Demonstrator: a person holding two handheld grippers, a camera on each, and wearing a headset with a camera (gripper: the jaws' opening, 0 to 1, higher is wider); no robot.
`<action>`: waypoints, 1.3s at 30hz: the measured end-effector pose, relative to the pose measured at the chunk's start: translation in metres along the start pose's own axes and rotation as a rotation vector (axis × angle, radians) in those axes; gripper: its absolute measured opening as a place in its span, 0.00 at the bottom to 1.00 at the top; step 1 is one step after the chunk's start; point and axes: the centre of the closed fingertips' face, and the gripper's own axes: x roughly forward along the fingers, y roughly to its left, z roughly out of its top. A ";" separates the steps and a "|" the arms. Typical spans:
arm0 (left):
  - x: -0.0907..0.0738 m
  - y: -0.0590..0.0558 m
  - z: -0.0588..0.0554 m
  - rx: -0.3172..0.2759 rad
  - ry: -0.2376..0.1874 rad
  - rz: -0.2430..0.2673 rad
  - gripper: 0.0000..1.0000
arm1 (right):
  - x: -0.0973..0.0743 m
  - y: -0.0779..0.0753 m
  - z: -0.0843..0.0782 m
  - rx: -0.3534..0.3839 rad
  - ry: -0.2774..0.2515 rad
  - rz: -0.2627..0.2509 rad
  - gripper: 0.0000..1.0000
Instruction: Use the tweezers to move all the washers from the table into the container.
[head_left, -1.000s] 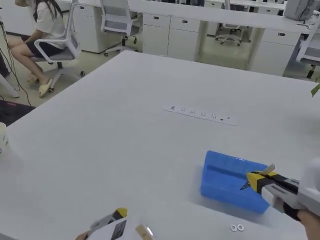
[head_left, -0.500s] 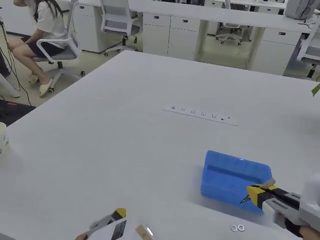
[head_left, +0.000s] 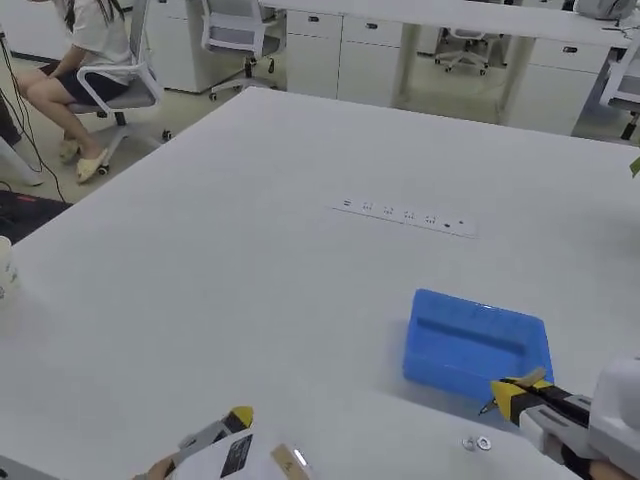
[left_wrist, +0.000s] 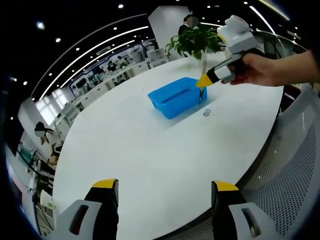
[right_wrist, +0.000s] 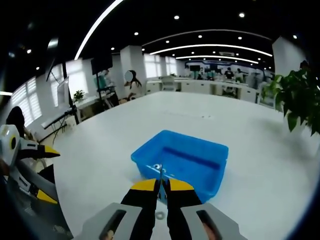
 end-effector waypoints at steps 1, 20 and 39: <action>0.000 0.000 0.000 -0.001 0.003 0.002 0.77 | 0.001 0.000 -0.001 0.000 0.001 0.001 0.03; 0.000 0.003 -0.002 0.007 0.010 0.022 0.76 | 0.001 0.004 -0.005 0.000 0.015 0.013 0.03; 0.000 0.005 -0.002 0.008 0.009 0.030 0.76 | -0.008 0.017 -0.019 -0.022 0.047 0.033 0.03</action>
